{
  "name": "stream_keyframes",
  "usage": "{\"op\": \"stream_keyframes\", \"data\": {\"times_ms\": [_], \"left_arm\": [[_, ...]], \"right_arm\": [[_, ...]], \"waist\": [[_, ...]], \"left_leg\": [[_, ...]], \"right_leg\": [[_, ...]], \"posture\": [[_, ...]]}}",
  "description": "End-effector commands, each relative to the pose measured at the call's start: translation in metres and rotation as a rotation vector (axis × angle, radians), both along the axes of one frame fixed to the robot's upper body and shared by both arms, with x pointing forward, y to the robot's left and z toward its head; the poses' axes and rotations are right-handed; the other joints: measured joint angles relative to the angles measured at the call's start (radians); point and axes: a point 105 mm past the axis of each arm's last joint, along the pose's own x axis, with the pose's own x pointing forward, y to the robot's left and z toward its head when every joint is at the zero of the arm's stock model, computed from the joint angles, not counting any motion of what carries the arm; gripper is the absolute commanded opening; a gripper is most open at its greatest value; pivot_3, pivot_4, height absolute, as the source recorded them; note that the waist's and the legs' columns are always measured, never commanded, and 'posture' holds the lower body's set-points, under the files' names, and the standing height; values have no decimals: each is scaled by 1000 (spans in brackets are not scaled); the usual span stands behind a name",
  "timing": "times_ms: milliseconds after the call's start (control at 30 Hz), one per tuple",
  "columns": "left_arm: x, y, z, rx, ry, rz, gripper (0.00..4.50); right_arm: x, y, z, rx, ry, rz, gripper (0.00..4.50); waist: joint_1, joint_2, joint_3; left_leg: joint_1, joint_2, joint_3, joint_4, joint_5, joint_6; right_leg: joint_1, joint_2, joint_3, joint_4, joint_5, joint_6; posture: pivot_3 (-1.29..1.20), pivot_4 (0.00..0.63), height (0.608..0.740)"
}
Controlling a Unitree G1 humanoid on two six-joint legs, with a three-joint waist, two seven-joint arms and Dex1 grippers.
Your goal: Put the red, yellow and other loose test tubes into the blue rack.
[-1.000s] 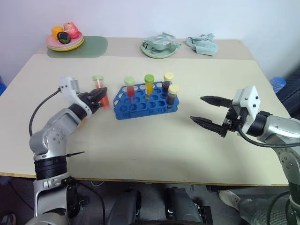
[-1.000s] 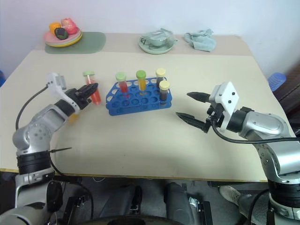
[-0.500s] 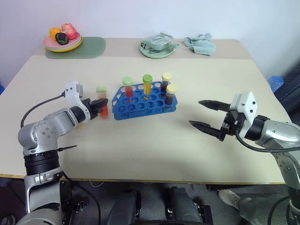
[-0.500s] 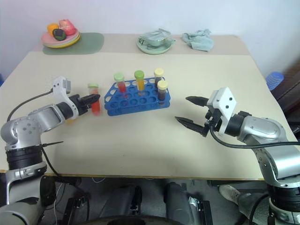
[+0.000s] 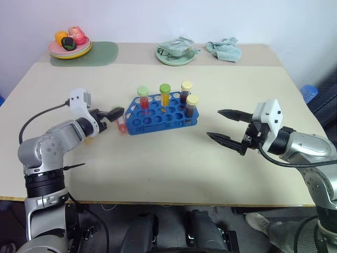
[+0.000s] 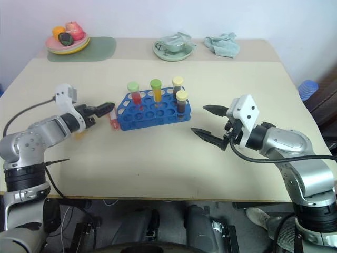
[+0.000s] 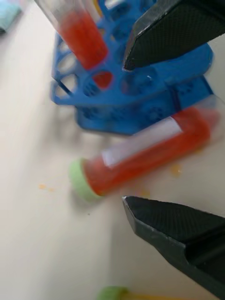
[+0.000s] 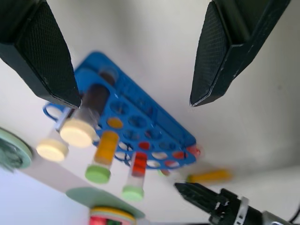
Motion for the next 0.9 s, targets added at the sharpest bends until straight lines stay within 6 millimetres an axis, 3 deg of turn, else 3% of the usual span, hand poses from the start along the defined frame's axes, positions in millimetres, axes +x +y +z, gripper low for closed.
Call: {"op": "stream_keyframes", "data": {"times_ms": [33,100,200,300,467,900], "left_arm": [[-9,31,35,102,-117,134,4477],[-13,44,38,131,-99,185,4477],[-23,71,31,291,72,265,4477],[-31,80,13,332,306,248,4477],[-21,91,5,320,464,304,4477],[24,72,-2,284,611,323,4477]], "right_arm": [[3,6,5,19,-33,36,3777],[6,10,5,23,-34,50,3777],[12,14,3,32,-35,78,3777],[17,17,1,34,-38,92,3777],[16,19,2,47,-49,94,3777],[5,7,-3,44,-47,15,3777]], "waist": [[-4,0,0],[-3,0,0],[-6,0,0],[-3,0,0],[4,-1,0],[-2,-2,-1]], "left_leg": [[0,0,0,0,0,0],[0,0,0,0,0,0],[0,0,0,0,0,0],[0,0,0,0,0,0],[0,-2,0,0,0,1],[-1,-2,0,0,0,0]], "right_leg": [[0,0,0,0,0,0],[0,0,0,0,0,0],[0,0,0,1,0,0],[0,0,0,1,0,0],[0,0,0,1,0,0],[-2,0,0,2,0,0]], "posture": [[0,150,740],[0,150,740],[0,150,740],[0,150,740],[0,150,740],[0,150,740]]}}
